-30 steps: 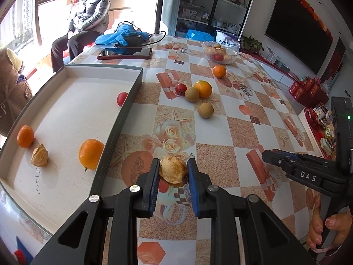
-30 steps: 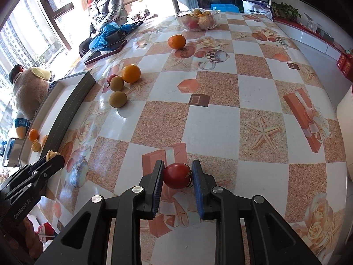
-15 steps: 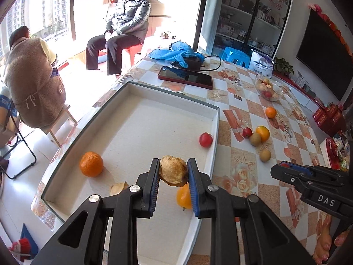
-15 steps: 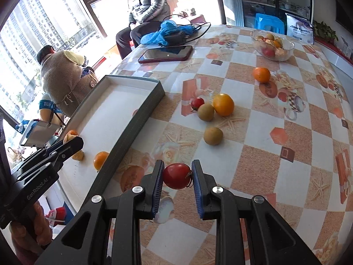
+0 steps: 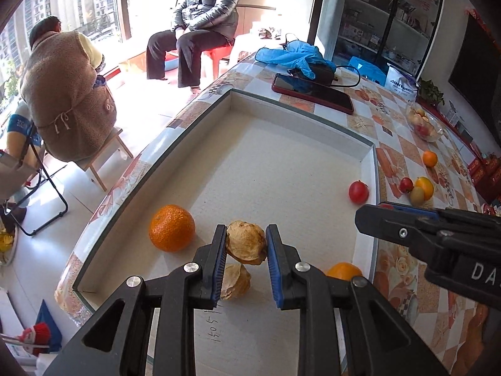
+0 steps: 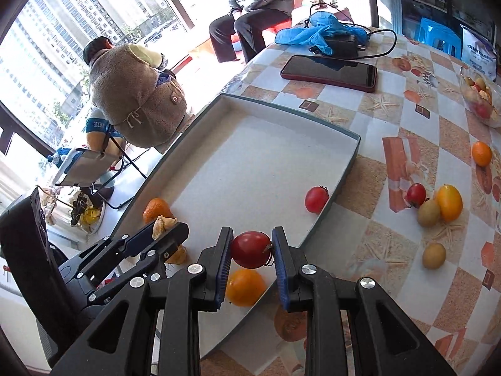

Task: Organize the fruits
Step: 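Carry the physalis and tomato over the tray and release them with both grippers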

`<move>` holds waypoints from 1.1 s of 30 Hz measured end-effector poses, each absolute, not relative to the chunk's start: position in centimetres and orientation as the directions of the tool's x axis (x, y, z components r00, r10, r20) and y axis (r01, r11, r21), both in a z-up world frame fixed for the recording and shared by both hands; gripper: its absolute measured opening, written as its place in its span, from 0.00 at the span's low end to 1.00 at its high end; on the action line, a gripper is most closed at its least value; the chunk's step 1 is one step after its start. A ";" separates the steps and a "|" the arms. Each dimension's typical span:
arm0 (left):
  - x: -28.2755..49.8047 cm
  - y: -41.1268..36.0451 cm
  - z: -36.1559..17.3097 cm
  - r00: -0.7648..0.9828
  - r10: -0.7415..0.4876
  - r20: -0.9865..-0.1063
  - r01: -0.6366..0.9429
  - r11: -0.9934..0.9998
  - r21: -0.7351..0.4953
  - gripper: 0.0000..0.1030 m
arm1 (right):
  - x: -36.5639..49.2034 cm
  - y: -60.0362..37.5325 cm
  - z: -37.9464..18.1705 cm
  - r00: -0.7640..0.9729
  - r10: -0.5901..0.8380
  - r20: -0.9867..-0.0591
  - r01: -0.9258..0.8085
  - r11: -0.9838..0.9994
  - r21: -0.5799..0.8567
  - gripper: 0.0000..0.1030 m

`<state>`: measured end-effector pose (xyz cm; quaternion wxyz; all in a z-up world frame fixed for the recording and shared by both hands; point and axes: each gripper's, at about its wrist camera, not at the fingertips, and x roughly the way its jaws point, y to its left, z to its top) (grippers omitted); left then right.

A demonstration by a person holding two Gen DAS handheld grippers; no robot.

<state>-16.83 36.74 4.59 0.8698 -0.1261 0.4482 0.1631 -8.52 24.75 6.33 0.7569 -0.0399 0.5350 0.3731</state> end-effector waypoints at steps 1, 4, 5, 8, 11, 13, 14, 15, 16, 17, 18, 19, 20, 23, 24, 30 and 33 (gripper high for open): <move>-16.8 36.7 4.5 0.544 0.175 -0.821 -0.397 0.915 -0.068 0.26 | -8.6 25.0 6.2 0.145 0.522 -0.841 -0.609 0.717 0.340 0.26; -16.7 36.6 4.1 0.537 0.184 -0.823 -0.394 0.918 -0.052 0.26 | -8.6 25.4 5.7 0.138 0.515 -0.846 -0.610 0.717 0.337 0.26; -16.6 36.6 3.9 0.535 0.183 -0.825 -0.392 0.919 -0.050 0.26 | -8.6 25.5 5.6 0.136 0.511 -0.849 -0.611 0.717 0.334 0.26; -16.5 36.5 3.5 0.527 0.179 -0.831 -0.393 0.918 -0.051 0.26 | -8.7 25.5 5.1 0.134 0.501 -0.855 -0.615 0.719 0.324 0.26; -16.4 36.5 3.2 0.522 0.178 -0.834 -0.394 0.918 -0.051 0.26 | -8.7 25.6 4.7 0.125 0.497 -0.859 -0.615 0.718 0.326 0.26; -16.4 36.4 3.3 0.524 0.179 -0.833 -0.390 0.919 -0.048 0.26 | -8.7 25.8 4.5 0.122 0.493 -0.861 -0.618 0.717 0.323 0.26; -16.4 36.3 3.3 0.526 0.181 -0.831 -0.388 0.920 -0.045 0.27 | -8.7 25.8 4.4 0.126 0.490 -0.862 -0.620 0.717 0.317 0.26; -16.4 36.3 3.3 0.529 0.185 -0.828 -0.388 0.921 -0.042 0.27 | -8.8 25.9 4.5 0.134 0.487 -0.863 -0.623 0.719 0.308 0.26; -16.5 36.2 3.4 0.532 0.190 -0.825 -0.387 0.921 -0.038 0.28 | -8.8 26.0 4.5 0.138 0.484 -0.864 -0.627 0.718 0.301 0.26; -16.5 36.1 3.4 0.533 0.193 -0.824 -0.385 0.922 -0.033 0.30 | -8.8 26.0 4.6 0.138 0.482 -0.865 -0.631 0.716 0.299 0.26; -16.5 36.0 3.4 0.535 0.195 -0.822 -0.383 0.923 -0.030 0.35 | -8.7 26.0 4.6 0.135 0.483 -0.865 -0.632 0.715 0.300 0.27; -16.5 35.9 3.5 0.536 0.197 -0.821 -0.382 0.924 -0.028 0.46 | -8.7 26.0 4.6 0.131 0.484 -0.865 -0.631 0.714 0.304 0.27; -16.5 35.9 3.6 0.539 0.203 -0.818 -0.384 0.923 -0.024 0.53 | -8.7 25.9 4.6 0.127 0.486 -0.865 -0.629 0.714 0.309 0.31; -16.7 35.5 4.1 0.560 0.219 -0.799 -0.384 0.923 -0.016 0.73 | -8.9 25.3 5.3 0.151 0.518 -0.842 -0.625 0.710 0.325 0.72; -16.7 35.4 4.3 0.566 0.219 -0.795 -0.382 0.924 -0.018 0.76 | -9.0 25.1 5.7 0.172 0.519 -0.837 -0.627 0.713 0.314 0.75; -16.6 34.6 5.7 0.592 0.217 -0.776 -0.381 0.924 -0.033 0.77 | -9.0 23.3 7.8 0.272 0.503 -0.821 -0.635 0.734 0.239 0.79; -16.5 33.1 6.8 0.625 0.189 -0.758 -0.345 0.937 -0.051 0.78 | -8.1 20.9 8.7 0.340 0.491 -0.802 -0.602 0.769 0.215 1.00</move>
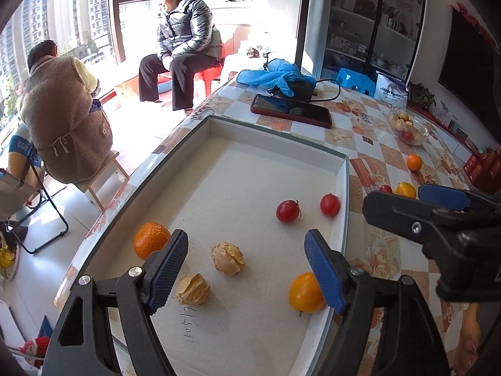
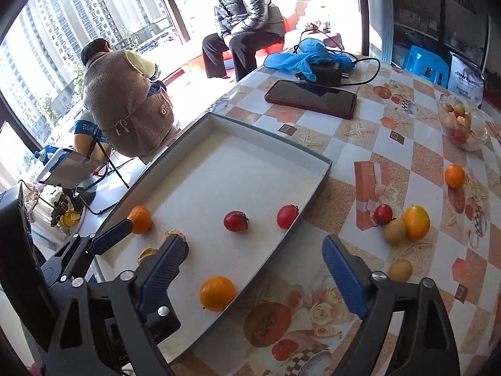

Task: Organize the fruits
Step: 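Carry the physalis and tomato over the tray and release them with both grippers, then grasp a mandarin on the table with the right gripper, then grasp a brown round fruit with the left gripper while the right holds the mandarin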

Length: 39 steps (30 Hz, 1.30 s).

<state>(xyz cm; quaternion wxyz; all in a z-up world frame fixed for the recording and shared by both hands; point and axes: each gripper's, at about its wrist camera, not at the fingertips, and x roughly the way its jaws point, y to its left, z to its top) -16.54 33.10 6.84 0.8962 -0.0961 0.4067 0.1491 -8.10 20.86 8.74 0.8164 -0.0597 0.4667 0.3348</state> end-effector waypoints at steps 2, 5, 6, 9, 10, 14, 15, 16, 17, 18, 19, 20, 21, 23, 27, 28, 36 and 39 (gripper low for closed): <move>-16.3 31.7 7.6 0.645 0.168 -0.745 -0.311 0.949 -0.056 0.78 | -7.2 18.9 9.2 0.382 0.466 -0.798 -0.573 0.797 0.191 1.00; -15.7 29.1 8.3 0.668 0.116 -0.735 -0.243 0.968 -0.068 0.78 | -5.2 15.7 9.5 0.424 0.424 -0.800 -0.512 0.841 0.174 1.00; -15.5 28.2 8.4 0.671 0.097 -0.735 -0.221 0.973 -0.073 0.78 | -4.4 14.5 9.4 0.430 0.409 -0.805 -0.481 0.858 0.180 1.00; -14.7 25.5 8.2 0.667 0.035 -0.744 -0.155 0.983 -0.094 0.79 | -1.8 10.9 8.6 0.434 0.360 -0.826 -0.380 0.904 0.194 1.00; -14.3 24.6 8.0 0.661 0.017 -0.751 -0.137 0.986 -0.098 0.79 | -1.0 9.9 8.3 0.441 0.335 -0.833 -0.351 0.918 0.184 1.00; -12.7 21.9 6.7 0.619 -0.023 -0.785 -0.104 0.988 -0.111 0.79 | 1.7 6.0 6.7 0.432 0.281 -0.857 -0.255 0.950 0.183 1.00; -12.3 21.4 6.3 0.609 -0.032 -0.793 -0.102 0.988 -0.118 0.79 | 2.4 5.2 6.4 0.431 0.266 -0.862 -0.229 0.956 0.181 1.00; -12.1 21.0 6.0 0.601 -0.041 -0.798 -0.100 0.987 -0.125 0.79 | 3.0 4.6 6.0 0.427 0.257 -0.867 -0.206 0.961 0.183 1.00; -11.8 20.6 5.6 0.593 -0.044 -0.804 -0.100 0.987 -0.127 0.79 | 3.6 4.1 5.7 0.421 0.253 -0.871 -0.189 0.964 0.188 1.00; -11.5 20.3 5.2 0.583 -0.039 -0.811 -0.105 0.987 -0.122 0.79 | 4.2 3.7 5.4 0.421 0.247 -0.873 -0.172 0.967 0.191 1.00; -11.2 20.1 4.7 0.573 -0.032 -0.819 -0.111 0.987 -0.117 0.79 | 4.9 3.4 5.2 0.422 0.240 -0.874 -0.153 0.969 0.192 1.00; -10.8 19.9 4.3 0.562 -0.029 -0.827 -0.118 0.986 -0.115 0.79 | 5.5 3.2 4.9 0.425 0.234 -0.875 -0.137 0.972 0.193 1.00; -10.5 19.9 3.8 0.552 -0.032 -0.833 -0.123 0.985 -0.119 0.79 | 6.1 3.1 4.6 0.426 0.233 -0.874 -0.122 0.972 0.200 1.00; -10.1 20.0 3.2 0.540 -0.037 -0.841 -0.132 0.983 -0.128 0.79 | 7.2 3.3 4.2 0.436 0.225 -0.871 -0.105 0.974 0.199 1.00; -9.6 20.2 2.3 0.529 -0.031 -0.848 -0.149 0.981 -0.128 0.79 | 8.9 4.7 2.8 0.452 0.208 -0.868 -0.109 0.978 0.178 1.00; -9.5 20.2 2.1 0.527 -0.030 -0.849 -0.147 0.981 -0.126 0.79 | 9.2 5.2 2.5 0.460 0.198 -0.866 -0.111 0.980 0.164 1.00; -8.9 19.9 1.5 0.526 -0.029 -0.850 -0.121 0.987 -0.108 0.79 | 11.1 6.3 0.8 0.508 0.148 -0.849 -0.116 0.988 0.102 0.71; -8.5 19.8 1.4 0.528 -0.029 -0.848 -0.122 0.986 -0.110 0.79 | 10.8 6.6 1.1 0.532 0.149 -0.834 -0.149 0.985 0.081 0.36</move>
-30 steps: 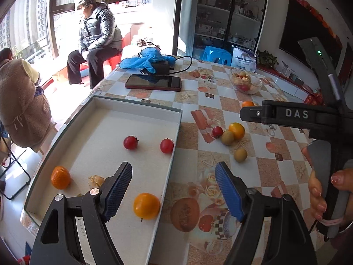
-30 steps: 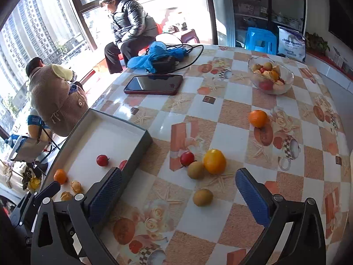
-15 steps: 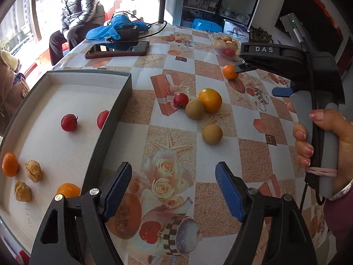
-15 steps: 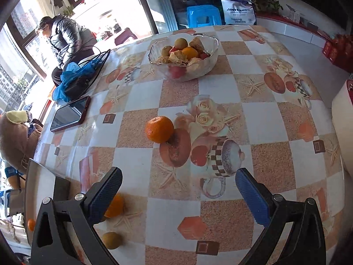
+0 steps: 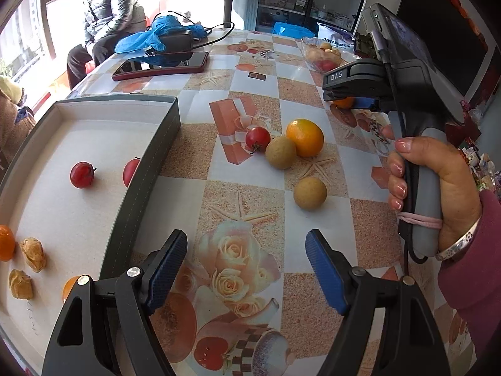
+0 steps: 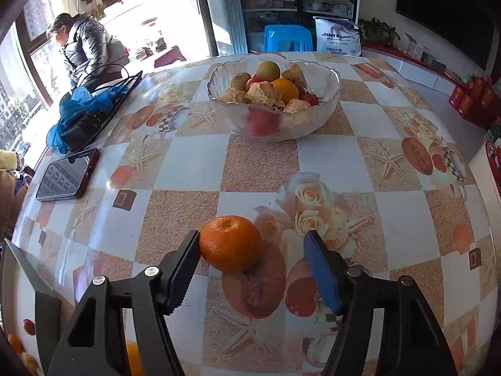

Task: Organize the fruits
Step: 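Grasp a brown round fruit with the left gripper while the right holds the mandarin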

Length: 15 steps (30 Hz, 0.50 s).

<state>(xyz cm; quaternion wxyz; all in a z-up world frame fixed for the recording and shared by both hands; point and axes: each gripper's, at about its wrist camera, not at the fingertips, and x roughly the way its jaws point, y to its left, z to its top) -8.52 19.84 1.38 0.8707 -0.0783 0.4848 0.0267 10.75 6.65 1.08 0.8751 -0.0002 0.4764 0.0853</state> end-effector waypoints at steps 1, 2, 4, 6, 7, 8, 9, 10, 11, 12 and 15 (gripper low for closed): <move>-8.3 19.8 1.3 0.527 -0.031 -0.850 -0.122 0.986 -0.111 0.79 | 10.5 6.6 1.1 0.531 0.148 -0.834 -0.154 0.985 0.077 0.35; -8.2 19.7 1.3 0.526 -0.032 -0.850 -0.122 0.986 -0.112 0.79 | 10.2 6.4 1.1 0.531 0.158 -0.832 -0.155 0.984 0.087 0.35; -7.9 19.4 1.4 0.529 -0.031 -0.848 -0.120 0.986 -0.112 0.79 | 9.4 5.9 1.1 0.529 0.168 -0.832 -0.162 0.982 0.095 0.35; -7.5 19.0 1.5 0.535 -0.029 -0.844 -0.116 0.987 -0.107 0.79 | 8.3 5.2 1.2 0.520 0.170 -0.837 -0.180 0.980 0.086 0.35; -7.3 18.8 1.5 0.537 -0.030 -0.843 -0.114 0.988 -0.108 0.79 | 7.6 4.7 1.2 0.515 0.169 -0.840 -0.188 0.979 0.081 0.35; -7.0 18.5 1.5 0.541 -0.033 -0.840 -0.114 0.987 -0.113 0.79 | 6.8 4.1 1.1 0.510 0.168 -0.844 -0.194 0.978 0.078 0.35; -6.7 18.3 1.5 0.542 -0.039 -0.839 -0.114 0.986 -0.119 0.79 | 5.9 3.5 1.1 0.506 0.170 -0.845 -0.202 0.977 0.076 0.35; -6.4 18.1 1.4 0.543 -0.043 -0.839 -0.115 0.985 -0.125 0.79 | 5.0 2.9 1.2 0.507 0.173 -0.845 -0.210 0.975 0.073 0.35; -6.0 17.8 1.3 0.543 -0.046 -0.839 -0.116 0.985 -0.129 0.79 | 4.0 2.4 1.2 0.506 0.171 -0.845 -0.217 0.974 0.066 0.35; -5.6 17.6 1.1 0.541 -0.043 -0.840 -0.121 0.984 -0.128 0.78 | 3.0 1.8 1.2 0.508 0.170 -0.845 -0.226 0.972 0.059 0.35; -4.8 16.9 1.0 0.557 -0.006 -0.831 -0.133 0.987 -0.096 0.63 | 0.4 0.2 1.2 0.512 0.171 -0.842 -0.228 0.972 0.058 0.35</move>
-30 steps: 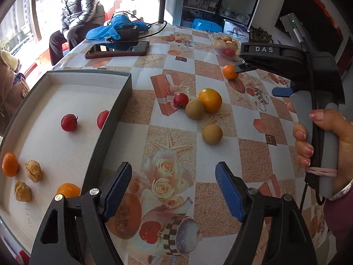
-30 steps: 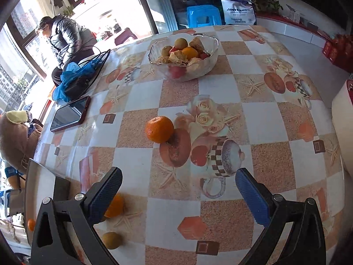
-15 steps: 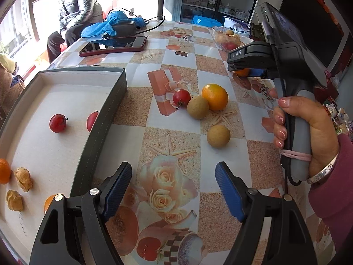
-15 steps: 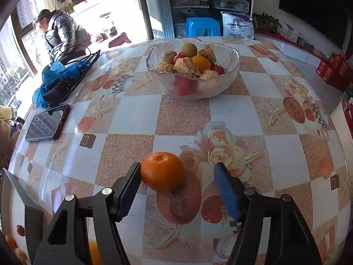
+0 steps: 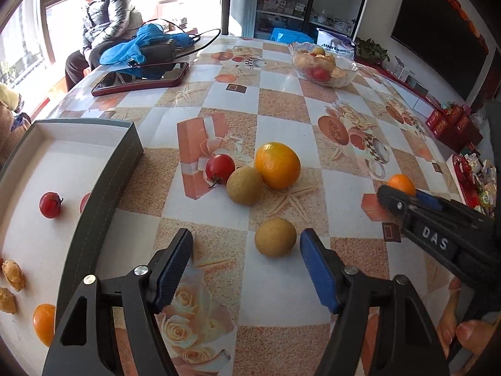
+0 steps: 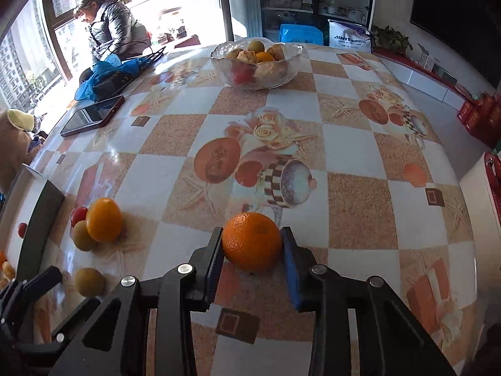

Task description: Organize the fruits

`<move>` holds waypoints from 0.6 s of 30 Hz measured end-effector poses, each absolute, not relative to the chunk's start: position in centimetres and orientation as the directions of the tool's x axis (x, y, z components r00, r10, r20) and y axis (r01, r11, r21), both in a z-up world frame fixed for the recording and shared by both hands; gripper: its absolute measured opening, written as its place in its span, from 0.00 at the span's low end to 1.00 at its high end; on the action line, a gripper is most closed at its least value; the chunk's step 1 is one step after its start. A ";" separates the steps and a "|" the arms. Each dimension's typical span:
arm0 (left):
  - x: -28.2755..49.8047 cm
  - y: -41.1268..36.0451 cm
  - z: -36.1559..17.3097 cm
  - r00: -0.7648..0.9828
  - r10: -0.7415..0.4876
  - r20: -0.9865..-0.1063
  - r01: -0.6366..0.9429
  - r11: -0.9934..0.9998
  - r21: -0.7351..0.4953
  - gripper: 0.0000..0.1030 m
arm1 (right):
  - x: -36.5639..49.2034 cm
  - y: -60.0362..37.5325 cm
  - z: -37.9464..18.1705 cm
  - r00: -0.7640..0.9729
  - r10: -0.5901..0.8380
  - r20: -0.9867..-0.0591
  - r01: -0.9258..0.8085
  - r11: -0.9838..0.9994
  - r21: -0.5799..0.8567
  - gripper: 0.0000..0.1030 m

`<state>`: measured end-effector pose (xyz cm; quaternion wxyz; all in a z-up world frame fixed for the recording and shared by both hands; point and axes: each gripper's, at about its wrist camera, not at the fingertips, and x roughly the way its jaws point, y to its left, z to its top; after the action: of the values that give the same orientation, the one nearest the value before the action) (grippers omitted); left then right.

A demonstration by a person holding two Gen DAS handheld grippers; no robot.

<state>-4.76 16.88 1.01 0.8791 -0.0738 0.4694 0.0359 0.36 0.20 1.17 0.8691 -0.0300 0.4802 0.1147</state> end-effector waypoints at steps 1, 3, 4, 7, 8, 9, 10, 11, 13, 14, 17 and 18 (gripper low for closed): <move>-4.4 16.7 1.0 0.553 0.006 -0.833 -0.138 0.987 -0.085 0.54 | -0.4 -0.3 1.2 0.515 0.170 -0.840 -0.223 0.973 0.060 0.35; -4.1 16.4 1.0 0.554 0.003 -0.832 -0.139 0.986 -0.089 0.27 | -1.6 -1.2 1.2 0.519 0.171 -0.837 -0.213 0.975 0.067 0.35; -4.1 16.4 1.0 0.555 0.003 -0.832 -0.145 0.985 -0.093 0.26 | -2.3 -1.4 1.2 0.522 0.169 -0.836 -0.211 0.975 0.066 0.35; -5.3 16.2 1.0 0.567 0.015 -0.824 -0.148 0.985 -0.084 0.26 | -4.2 -1.8 1.2 0.535 0.161 -0.829 -0.216 0.975 0.050 0.35; -6.1 16.0 0.9 0.573 0.023 -0.819 -0.139 0.988 -0.069 0.26 | -4.8 -1.7 1.2 0.538 0.160 -0.828 -0.221 0.974 0.045 0.35; -7.0 15.9 0.9 0.580 0.031 -0.814 -0.131 0.990 -0.056 0.26 | -5.5 -1.7 1.1 0.540 0.161 -0.826 -0.227 0.973 0.041 0.35; -8.1 15.8 0.8 0.588 0.038 -0.808 -0.125 0.991 -0.045 0.26 | -6.2 -1.7 1.1 0.541 0.162 -0.825 -0.232 0.972 0.039 0.35; -9.2 15.8 0.8 0.597 0.044 -0.801 -0.118 0.992 -0.034 0.26 | -6.8 -1.7 1.1 0.542 0.166 -0.824 -0.239 0.970 0.038 0.35; -11.3 15.8 0.6 0.604 0.059 -0.795 -0.113 0.994 -0.012 0.26 | -8.1 -1.5 1.1 0.540 0.175 -0.823 -0.253 0.967 0.040 0.35; -12.2 15.8 0.6 0.608 0.064 -0.791 -0.111 0.994 -0.005 0.26 | -8.7 -1.5 1.0 0.539 0.181 -0.823 -0.258 0.965 0.043 0.35; -14.4 16.3 0.6 0.615 0.050 -0.787 -0.108 0.994 -0.021 0.27 | -10.6 -1.0 1.0 0.546 0.182 -0.818 -0.283 0.959 0.025 0.35; -14.8 16.6 0.6 0.618 0.039 -0.785 -0.104 0.994 -0.033 0.28 | -11.3 -0.8 0.9 0.553 0.180 -0.813 -0.293 0.956 0.012 0.36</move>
<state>-14.81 16.57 0.61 0.8987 -0.0375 0.4351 0.0397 -11.29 -0.81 0.90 0.8791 -0.0627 0.4530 0.1346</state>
